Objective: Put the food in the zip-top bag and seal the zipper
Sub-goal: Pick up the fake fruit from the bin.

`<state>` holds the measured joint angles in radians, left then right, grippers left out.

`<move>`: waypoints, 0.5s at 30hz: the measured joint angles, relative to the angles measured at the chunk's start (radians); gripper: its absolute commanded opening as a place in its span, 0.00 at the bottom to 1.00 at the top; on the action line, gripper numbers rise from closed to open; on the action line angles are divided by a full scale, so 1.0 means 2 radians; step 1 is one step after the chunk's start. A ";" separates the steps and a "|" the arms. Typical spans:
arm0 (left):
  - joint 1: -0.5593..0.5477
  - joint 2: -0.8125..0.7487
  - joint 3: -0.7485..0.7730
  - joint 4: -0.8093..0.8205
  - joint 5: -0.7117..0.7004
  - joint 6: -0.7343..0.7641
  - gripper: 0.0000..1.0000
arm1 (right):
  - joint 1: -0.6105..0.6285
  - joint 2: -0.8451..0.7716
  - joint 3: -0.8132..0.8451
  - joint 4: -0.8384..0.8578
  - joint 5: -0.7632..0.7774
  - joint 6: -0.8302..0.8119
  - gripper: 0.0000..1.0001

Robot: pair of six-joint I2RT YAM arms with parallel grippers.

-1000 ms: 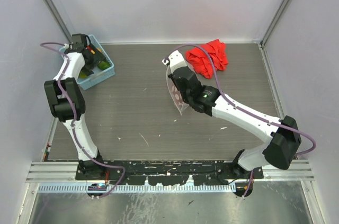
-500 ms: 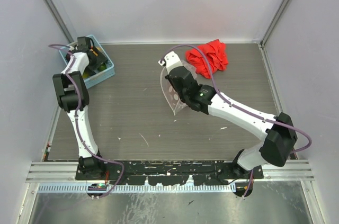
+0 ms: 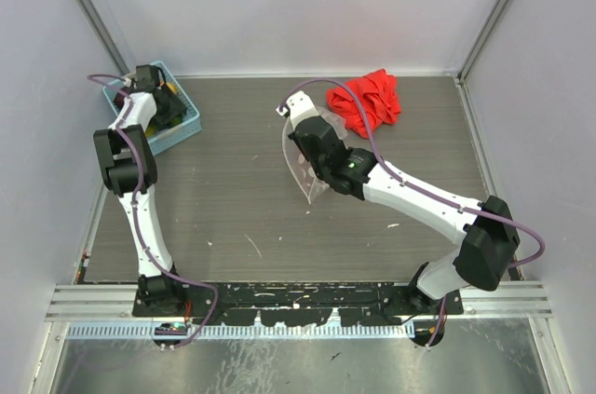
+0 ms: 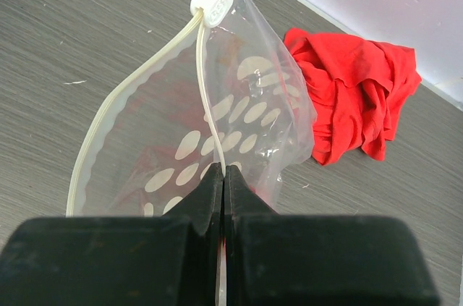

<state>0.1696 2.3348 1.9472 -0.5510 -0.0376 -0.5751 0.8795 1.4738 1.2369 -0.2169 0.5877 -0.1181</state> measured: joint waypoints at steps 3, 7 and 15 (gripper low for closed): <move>0.000 0.000 0.000 0.001 0.001 0.010 0.48 | 0.000 0.000 0.000 0.000 -0.001 0.000 0.00; 0.000 -0.006 -0.010 0.009 0.003 0.021 0.38 | 0.000 0.000 0.000 0.000 -0.003 0.000 0.00; 0.001 -0.056 -0.051 0.010 0.003 0.033 0.31 | 0.000 0.000 0.000 0.000 -0.007 0.001 0.00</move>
<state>0.1722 2.2238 1.8446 -0.5312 -0.0311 -0.5087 0.8795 1.4738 1.2377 -0.2176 0.5728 -0.1162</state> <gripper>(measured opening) 0.580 0.042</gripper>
